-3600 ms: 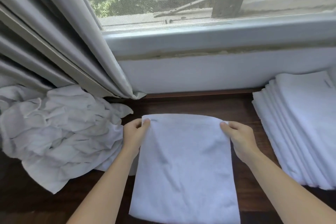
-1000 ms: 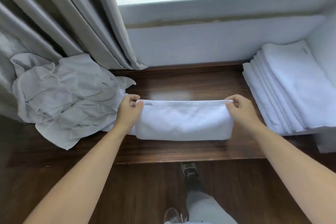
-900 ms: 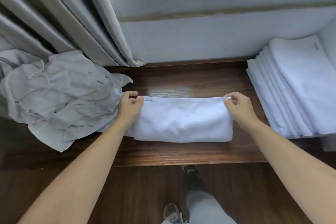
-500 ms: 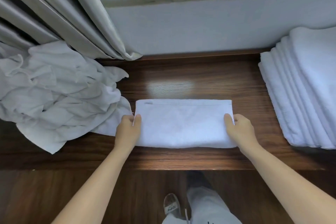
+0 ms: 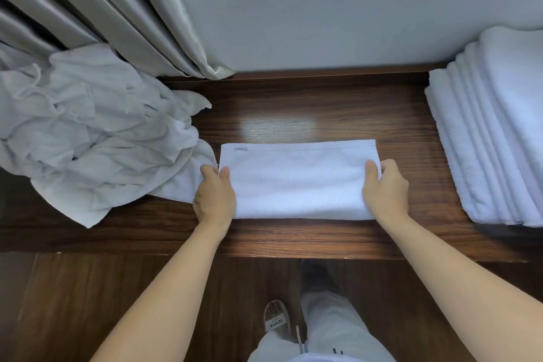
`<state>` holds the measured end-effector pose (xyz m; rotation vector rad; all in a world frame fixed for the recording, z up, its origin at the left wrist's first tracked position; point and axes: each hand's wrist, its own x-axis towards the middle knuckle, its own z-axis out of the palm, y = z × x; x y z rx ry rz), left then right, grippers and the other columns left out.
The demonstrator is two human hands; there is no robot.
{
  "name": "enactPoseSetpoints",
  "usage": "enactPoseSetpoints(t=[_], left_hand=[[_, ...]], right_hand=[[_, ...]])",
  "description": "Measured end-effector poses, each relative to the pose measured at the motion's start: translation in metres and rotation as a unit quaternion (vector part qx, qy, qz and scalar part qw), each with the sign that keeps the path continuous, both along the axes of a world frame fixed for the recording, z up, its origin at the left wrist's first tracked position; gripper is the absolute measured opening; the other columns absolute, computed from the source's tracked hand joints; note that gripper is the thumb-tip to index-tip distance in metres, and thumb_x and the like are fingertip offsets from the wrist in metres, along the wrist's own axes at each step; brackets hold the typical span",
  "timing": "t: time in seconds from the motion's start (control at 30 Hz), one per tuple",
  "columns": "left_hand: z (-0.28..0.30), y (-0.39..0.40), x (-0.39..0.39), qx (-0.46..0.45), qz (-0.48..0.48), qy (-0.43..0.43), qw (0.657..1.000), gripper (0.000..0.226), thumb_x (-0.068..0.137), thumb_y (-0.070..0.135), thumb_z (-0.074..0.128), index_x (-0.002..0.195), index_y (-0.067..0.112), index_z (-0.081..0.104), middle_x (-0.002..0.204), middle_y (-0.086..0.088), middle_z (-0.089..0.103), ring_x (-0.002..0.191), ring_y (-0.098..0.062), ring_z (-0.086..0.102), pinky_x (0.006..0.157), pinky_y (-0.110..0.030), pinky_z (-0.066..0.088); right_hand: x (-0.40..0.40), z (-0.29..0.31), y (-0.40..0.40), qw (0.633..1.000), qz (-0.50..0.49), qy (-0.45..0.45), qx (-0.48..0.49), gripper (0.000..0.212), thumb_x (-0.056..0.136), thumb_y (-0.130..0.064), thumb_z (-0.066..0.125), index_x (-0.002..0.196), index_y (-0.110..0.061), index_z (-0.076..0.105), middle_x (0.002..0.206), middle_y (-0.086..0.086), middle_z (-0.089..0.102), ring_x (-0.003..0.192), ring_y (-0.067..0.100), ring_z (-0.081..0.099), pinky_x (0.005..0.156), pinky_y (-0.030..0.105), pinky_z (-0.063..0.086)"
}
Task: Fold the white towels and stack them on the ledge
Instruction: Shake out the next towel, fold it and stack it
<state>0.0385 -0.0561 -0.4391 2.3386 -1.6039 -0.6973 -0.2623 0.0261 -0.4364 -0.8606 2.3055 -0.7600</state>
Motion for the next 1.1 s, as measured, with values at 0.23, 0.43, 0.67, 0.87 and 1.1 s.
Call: enactPoseSetpoints(t=[0.23, 0.43, 0.67, 0.87, 1.1], left_hand=[[0.002, 0.017, 0.010, -0.026, 0.038, 0.156, 0.987, 0.032, 0.106, 0.031, 0.050, 0.130, 0.015, 0.037, 0.108, -0.010, 0.062, 0.095, -0.025, 0.060, 0.068, -0.030, 0.042], [0.000, 0.004, 0.024, 0.031, 0.032, 0.278, 0.959, 0.030, 0.103, 0.036, 0.054, 0.126, 0.016, 0.051, 0.097, 0.002, 0.067, 0.090, -0.013, 0.064, 0.070, -0.023, 0.046], [0.008, -0.016, 0.034, 0.173, 0.023, 0.382, 0.908, 0.035, 0.106, 0.041, 0.051, 0.128, 0.017, 0.065, 0.119, 0.003, 0.074, 0.110, -0.018, 0.071, 0.096, -0.038, 0.056], [0.014, -0.029, 0.040, 0.288, 0.016, 0.476, 0.831, 0.035, 0.106, 0.036, 0.050, 0.135, 0.019, 0.060, 0.127, -0.002, 0.072, 0.117, -0.023, 0.069, 0.099, -0.046, 0.054], [0.009, -0.031, 0.039, 0.252, 0.043, 0.424, 0.869, 0.031, 0.109, 0.035, 0.047, 0.135, 0.024, 0.059, 0.125, 0.001, 0.072, 0.113, -0.021, 0.069, 0.084, -0.041, 0.059]], right_hand=[[-0.013, -0.001, 0.017, 0.961, -0.060, -0.268, -0.020, 0.039, 0.097, -0.030, 0.065, 0.101, 0.009, 0.063, 0.094, 0.010, 0.071, 0.088, 0.027, 0.066, 0.077, 0.039, 0.052], [-0.035, 0.014, 0.014, 0.839, 0.022, -0.543, 0.027, 0.034, 0.107, -0.022, 0.049, 0.140, -0.016, 0.056, 0.135, 0.008, 0.068, 0.123, 0.027, 0.066, 0.097, 0.044, 0.059], [-0.050, 0.014, -0.002, 0.780, 0.031, -0.619, 0.081, 0.052, 0.102, -0.034, 0.054, 0.148, -0.010, 0.052, 0.146, 0.016, 0.058, 0.135, 0.036, 0.056, 0.109, 0.055, 0.046], [-0.049, 0.017, -0.013, 0.757, 0.049, -0.638, 0.130, 0.077, 0.087, -0.026, 0.077, 0.154, -0.010, 0.044, 0.152, 0.017, 0.052, 0.140, 0.038, 0.050, 0.111, 0.054, 0.045], [-0.042, 0.020, -0.028, 0.766, 0.012, -0.610, 0.200, 0.048, 0.107, -0.043, 0.045, 0.140, -0.012, 0.059, 0.139, 0.015, 0.064, 0.125, 0.035, 0.064, 0.099, 0.053, 0.055]])
